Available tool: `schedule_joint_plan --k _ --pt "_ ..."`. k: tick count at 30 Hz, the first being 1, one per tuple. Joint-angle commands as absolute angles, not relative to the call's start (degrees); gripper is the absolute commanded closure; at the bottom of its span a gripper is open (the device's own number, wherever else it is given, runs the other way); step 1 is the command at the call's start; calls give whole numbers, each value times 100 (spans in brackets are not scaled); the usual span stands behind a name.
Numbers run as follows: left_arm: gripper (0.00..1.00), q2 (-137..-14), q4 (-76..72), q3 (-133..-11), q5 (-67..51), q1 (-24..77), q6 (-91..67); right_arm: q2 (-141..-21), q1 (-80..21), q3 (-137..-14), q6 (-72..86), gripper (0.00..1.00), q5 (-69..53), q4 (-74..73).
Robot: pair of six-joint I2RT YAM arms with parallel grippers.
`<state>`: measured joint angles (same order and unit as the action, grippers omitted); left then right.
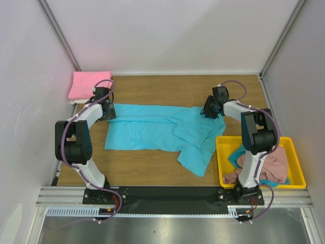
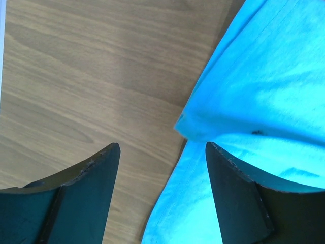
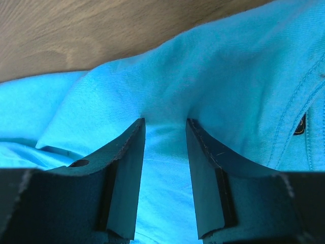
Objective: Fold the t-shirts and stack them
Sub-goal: Fold the tshirt
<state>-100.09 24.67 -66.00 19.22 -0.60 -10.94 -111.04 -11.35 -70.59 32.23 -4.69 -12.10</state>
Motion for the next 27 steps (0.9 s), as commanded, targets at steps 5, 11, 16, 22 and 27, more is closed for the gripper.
schedule_joint_plan --k 5,11,16,22,27 --pt "26 -9563 2619 -6355 1890 -53 -1142 -10793 -1178 -6987 2953 56 -246 -1590" --pt "26 -9440 2646 -6942 1487 -44 -1371 -10275 -1625 -7426 2488 55 -438 -1758" --pt "23 -9325 1988 -7225 810 121 -1503 -10011 -1986 -7576 2303 52 -1106 -1267" --pt "23 -9773 1117 -7312 72 395 -1450 -10757 -2320 -7725 2653 50 -1801 -231" --pt "23 -10081 257 -7207 -772 492 -1564 -11634 -2426 -8172 2742 41 -2276 237"
